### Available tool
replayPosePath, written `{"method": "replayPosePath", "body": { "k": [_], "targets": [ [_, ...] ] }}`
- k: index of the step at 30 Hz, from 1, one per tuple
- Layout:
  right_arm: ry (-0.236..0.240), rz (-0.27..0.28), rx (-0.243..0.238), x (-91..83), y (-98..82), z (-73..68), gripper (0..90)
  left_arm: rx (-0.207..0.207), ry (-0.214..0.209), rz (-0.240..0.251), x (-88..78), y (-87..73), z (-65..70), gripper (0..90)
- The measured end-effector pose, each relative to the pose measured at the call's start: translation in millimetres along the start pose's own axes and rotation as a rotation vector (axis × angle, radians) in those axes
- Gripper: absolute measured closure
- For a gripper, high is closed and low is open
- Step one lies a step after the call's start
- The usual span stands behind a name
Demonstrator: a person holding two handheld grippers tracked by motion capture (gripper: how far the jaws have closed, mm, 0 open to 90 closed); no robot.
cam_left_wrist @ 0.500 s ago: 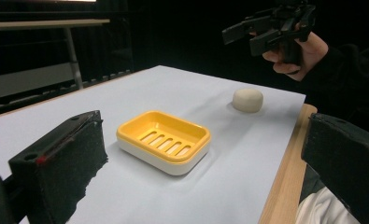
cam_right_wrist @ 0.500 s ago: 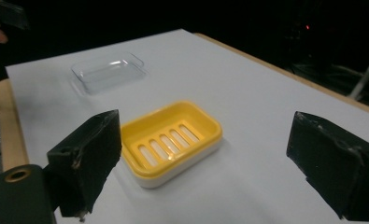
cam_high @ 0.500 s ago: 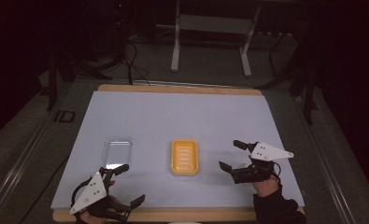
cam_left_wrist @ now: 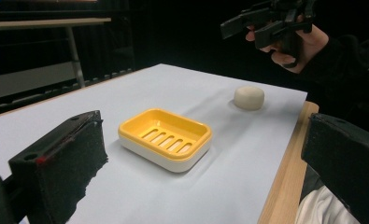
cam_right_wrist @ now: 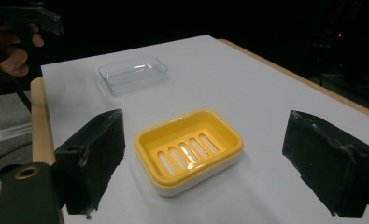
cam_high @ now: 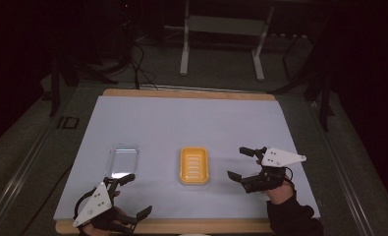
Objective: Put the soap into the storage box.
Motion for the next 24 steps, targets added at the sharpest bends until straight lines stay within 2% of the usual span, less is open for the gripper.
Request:
{"method": "replayPosePath", "body": {
  "k": [3, 4, 5, 7, 8, 10, 14, 16, 19, 21, 24],
  "targets": [
    [0.025, -0.028, -0.008, -0.5, -0.3, 0.0, 12.8, 0.0, 0.001, 0.001, -0.4, 0.1, -0.2, 0.1],
    [0.049, -0.081, -0.031, 0.1, -2.5, 0.0, 11.9, -0.002, 0.001, 0.001, -0.1, 0.1, -0.3, 0.1],
    [0.066, -0.108, -0.04, 0.0, -4.0, -0.9, 11.2, -0.003, -0.001, 0.0, 0.2, -0.1, -0.2, 0.1],
    [0.119, -0.188, -0.035, 0.9, -9.6, -3.5, 10.5, -0.005, -0.005, -0.005, 1.2, -0.8, 0.8, 0.1],
    [0.119, -0.188, -0.035, 0.9, -9.6, -3.5, 10.5, -0.005, -0.005, -0.005, 1.2, -0.8, 0.8, 0.1],
    [0.142, -0.283, -0.051, 1.7, -18.8, -2.6, 10.4, 0.002, -0.011, -0.008, 1.7, -1.0, 2.4, 0.1],
    [0.189, -0.363, -0.036, 1.0, -29.1, -1.8, 10.4, 0.002, -0.009, -0.01, 1.5, -1.2, 2.0, 0.1],
    [0.202, -0.405, -0.043, 1.1, -34.4, -1.8, 10.5, 0.001, -0.008, -0.011, 1.6, -1.4, 1.6, 0.1],
    [0.247, -0.475, -0.042, 1.6, -42.6, -2.0, 11.6, 0.001, -0.01, -0.014, 2.3, -1.8, 1.9, 0.1],
    [0.235, -0.514, -0.07, 2.2, -47.0, -0.3, 11.4, 0.002, -0.011, -0.015, 2.6, -1.9, 2.2, 0.1],
    [0.238, -0.555, -0.079, 2.0, -50.8, -0.4, 11.0, 0.004, -0.013, -0.017, 2.6, -2.1, 2.4, 0.1]
  ]
}}
Point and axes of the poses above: each handheld gripper's, and its own axes: x roughly forward along the jaws, y roughly out of its top, z roughly to its right, the point moved 8 cm from there along x, roughly forward along the jaws, and after that the axes turned 2 degrees about y, right-handed, at the moved point
